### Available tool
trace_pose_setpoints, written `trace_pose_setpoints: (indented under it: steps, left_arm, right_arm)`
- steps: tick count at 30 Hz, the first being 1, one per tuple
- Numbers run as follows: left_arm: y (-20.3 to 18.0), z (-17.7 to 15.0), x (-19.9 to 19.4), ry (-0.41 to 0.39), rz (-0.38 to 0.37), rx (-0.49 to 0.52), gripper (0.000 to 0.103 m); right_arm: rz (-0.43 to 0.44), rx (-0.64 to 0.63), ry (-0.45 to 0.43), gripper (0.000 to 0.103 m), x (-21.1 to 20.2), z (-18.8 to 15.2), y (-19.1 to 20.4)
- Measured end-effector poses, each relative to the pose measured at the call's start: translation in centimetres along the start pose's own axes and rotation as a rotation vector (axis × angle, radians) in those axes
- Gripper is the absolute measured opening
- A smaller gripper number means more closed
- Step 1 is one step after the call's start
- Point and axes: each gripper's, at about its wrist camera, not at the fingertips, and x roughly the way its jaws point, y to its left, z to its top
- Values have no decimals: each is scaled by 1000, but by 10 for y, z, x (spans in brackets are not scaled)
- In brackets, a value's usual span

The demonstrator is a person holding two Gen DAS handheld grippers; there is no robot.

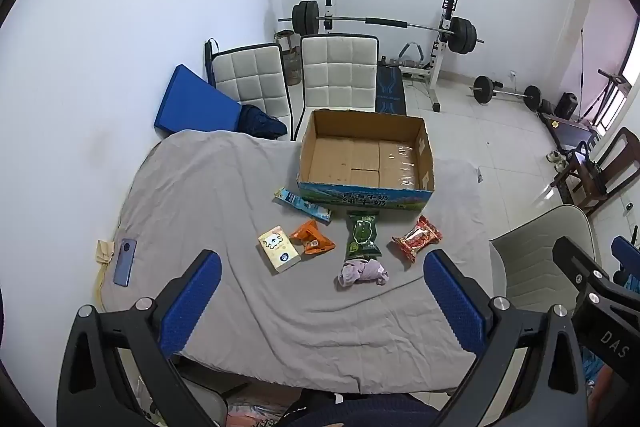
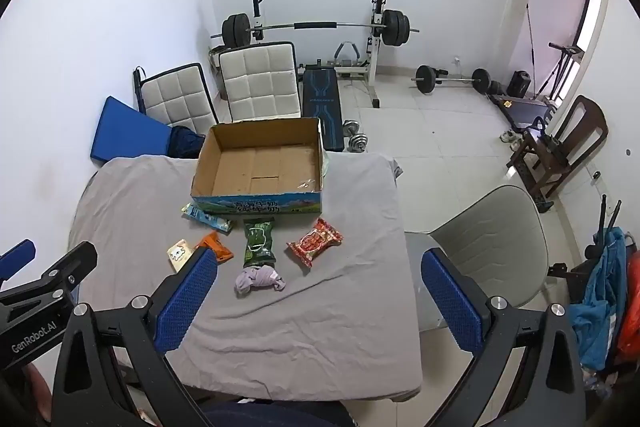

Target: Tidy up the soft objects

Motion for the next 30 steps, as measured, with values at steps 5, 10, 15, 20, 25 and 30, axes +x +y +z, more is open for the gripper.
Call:
trace_pose_setpoints:
  steps: [5,10,15,20,25,30]
  left_arm:
    - [-2,2,5,10,-1,-2,103]
    - [-5,4,-1,-11,7,3,103]
    - [-6,5,-3,-24,7,3,103]
    - [-7,8,-6,-31,-4,9,103]
    - [-5,9,-7,-36,-5,12,103]
    - [-2,8,-8,-45,-8,11,103]
  right_arm:
    - [-19,-13,-12,103,-1,0,3]
    - [-16,-6,-12,103,1,-2,3]
    - [-17,-3,-16,103,-2,3,11]
    - [-13,7,-17,103,0,3,0]
    - [-12,9,-20,103,0,4,1]
    - [-13,9,-25,103,-2,4,0]
